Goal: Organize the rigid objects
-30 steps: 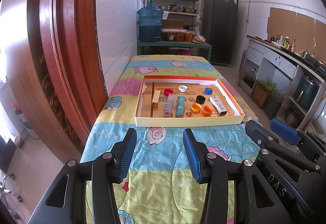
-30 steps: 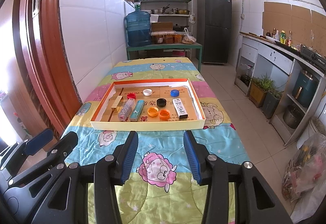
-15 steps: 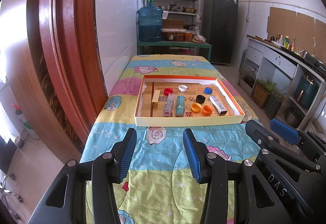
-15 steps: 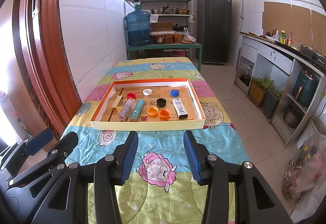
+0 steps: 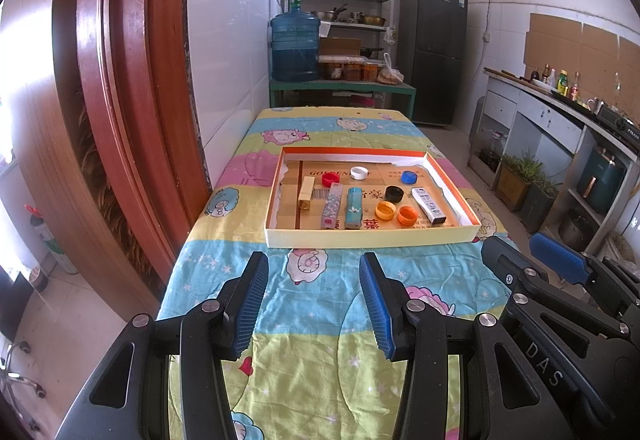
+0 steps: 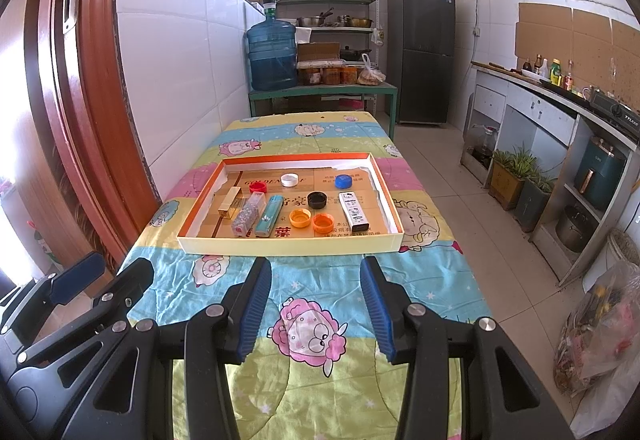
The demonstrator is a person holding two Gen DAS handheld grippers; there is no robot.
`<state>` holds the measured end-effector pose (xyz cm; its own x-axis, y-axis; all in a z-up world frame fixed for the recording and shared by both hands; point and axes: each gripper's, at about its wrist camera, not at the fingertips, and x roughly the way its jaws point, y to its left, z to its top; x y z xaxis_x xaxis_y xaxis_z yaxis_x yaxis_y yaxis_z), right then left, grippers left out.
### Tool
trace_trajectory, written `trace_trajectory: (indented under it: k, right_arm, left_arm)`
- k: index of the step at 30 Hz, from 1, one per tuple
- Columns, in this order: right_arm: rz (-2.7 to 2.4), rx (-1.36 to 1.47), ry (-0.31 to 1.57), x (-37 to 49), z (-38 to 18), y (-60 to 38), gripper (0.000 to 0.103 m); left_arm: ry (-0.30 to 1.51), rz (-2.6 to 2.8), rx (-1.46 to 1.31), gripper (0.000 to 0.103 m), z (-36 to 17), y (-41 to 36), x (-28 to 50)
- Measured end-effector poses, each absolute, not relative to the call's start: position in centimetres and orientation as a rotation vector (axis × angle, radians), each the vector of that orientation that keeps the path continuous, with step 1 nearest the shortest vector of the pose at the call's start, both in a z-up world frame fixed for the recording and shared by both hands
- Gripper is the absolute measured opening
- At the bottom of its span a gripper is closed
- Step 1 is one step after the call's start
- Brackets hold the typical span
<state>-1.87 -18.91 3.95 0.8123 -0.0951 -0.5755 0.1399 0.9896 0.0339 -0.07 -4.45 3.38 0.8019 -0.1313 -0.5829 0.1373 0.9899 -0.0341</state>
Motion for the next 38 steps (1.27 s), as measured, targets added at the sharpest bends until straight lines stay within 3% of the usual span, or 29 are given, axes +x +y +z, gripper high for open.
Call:
trace_trajectory:
  k: [38]
  right_arm:
    - [-0.122, 0.079, 0.615, -1.70, 3.65, -18.72, 0.046]
  left_arm:
    - [0.625, -0.133, 0.007, 0.049, 2.76, -4.34, -0.49]
